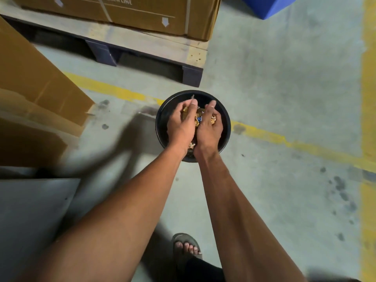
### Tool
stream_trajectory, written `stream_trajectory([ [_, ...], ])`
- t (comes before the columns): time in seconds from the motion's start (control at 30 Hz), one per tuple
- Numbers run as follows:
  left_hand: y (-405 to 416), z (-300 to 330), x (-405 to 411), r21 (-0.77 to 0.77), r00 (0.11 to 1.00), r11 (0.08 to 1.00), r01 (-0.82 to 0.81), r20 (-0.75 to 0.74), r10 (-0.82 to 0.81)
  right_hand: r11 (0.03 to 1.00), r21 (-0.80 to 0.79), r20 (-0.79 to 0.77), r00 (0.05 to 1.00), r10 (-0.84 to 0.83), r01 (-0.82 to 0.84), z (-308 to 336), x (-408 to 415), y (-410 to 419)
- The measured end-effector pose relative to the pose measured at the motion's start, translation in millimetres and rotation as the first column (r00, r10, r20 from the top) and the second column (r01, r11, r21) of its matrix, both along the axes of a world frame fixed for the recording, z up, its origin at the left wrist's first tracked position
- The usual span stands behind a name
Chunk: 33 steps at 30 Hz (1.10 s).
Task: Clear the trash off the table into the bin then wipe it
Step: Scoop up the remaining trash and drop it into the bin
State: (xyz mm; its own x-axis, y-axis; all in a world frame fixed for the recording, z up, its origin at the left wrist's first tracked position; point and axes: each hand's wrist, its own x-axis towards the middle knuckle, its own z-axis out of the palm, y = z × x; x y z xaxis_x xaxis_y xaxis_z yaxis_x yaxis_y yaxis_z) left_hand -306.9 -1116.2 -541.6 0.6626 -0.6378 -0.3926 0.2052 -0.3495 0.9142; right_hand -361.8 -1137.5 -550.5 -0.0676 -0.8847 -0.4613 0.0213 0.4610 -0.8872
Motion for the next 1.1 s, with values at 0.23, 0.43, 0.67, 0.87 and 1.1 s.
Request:
stream_trajectory([
  [0.23,-14,-56,20,0.178,0.969,0.96,0.215,0.087,-0.233,0.993,-0.087,-0.305,0.951,0.05,-0.081,-58,1,-26],
  [0.43,-2,-57,24,0.15,0.911,0.986,0.076,0.391,-0.13,0.965,-0.145,-0.44,0.888,0.135,-0.219,-80,-5,-13],
  [0.67,8,-58,34,0.569,0.628,0.732,0.375,0.425,-0.652,0.967,0.103,-0.017,0.972,0.235,-0.232,-61,-7,-20],
  [0.87,4,-42,39,0.593,0.625,0.743,0.311,0.461,-0.63,0.968,-0.044,-0.287,0.931,0.226,-0.248,-56,-20,-22],
  [1.1,37,21,52,0.472,0.686,0.828,0.302,0.496,-0.533,0.914,-0.19,-0.415,0.873,0.257,-0.359,-8,-26,18],
])
